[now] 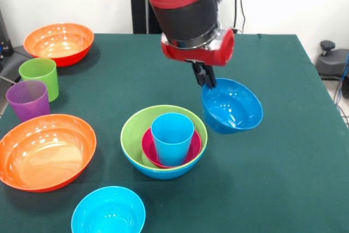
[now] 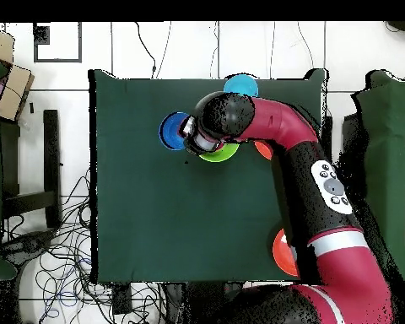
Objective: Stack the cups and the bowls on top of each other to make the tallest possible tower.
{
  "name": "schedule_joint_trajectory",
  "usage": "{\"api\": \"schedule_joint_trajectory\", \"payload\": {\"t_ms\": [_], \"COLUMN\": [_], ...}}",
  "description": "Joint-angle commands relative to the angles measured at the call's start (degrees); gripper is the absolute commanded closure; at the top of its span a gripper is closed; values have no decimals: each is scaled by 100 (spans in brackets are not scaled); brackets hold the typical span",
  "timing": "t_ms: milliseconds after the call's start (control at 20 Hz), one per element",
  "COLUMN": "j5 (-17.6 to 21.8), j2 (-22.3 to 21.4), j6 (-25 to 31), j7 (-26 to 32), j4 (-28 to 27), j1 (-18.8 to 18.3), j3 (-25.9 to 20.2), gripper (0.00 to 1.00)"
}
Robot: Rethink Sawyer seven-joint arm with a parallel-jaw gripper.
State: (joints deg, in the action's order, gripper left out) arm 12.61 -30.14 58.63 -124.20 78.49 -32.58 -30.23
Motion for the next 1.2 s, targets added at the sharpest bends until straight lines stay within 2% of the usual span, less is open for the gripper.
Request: {"api": "schedule_joint_trajectory", "payload": {"t_ms": [50,350,600,950,1200], "j5": [-21,-122,-98,114,232], "j2": [-581,-739,-712,-324,-39], "j6": [1273,1415,1511,1541,1905], "j7": [1219,946,964,1237,1504], "j4": [-46,-62,-131,-533,-1050], "j1": [89,191,149,35,-14], "j3": [-403,-450,-506,-511,-511], "gripper": [100,100,100,100,100]}}
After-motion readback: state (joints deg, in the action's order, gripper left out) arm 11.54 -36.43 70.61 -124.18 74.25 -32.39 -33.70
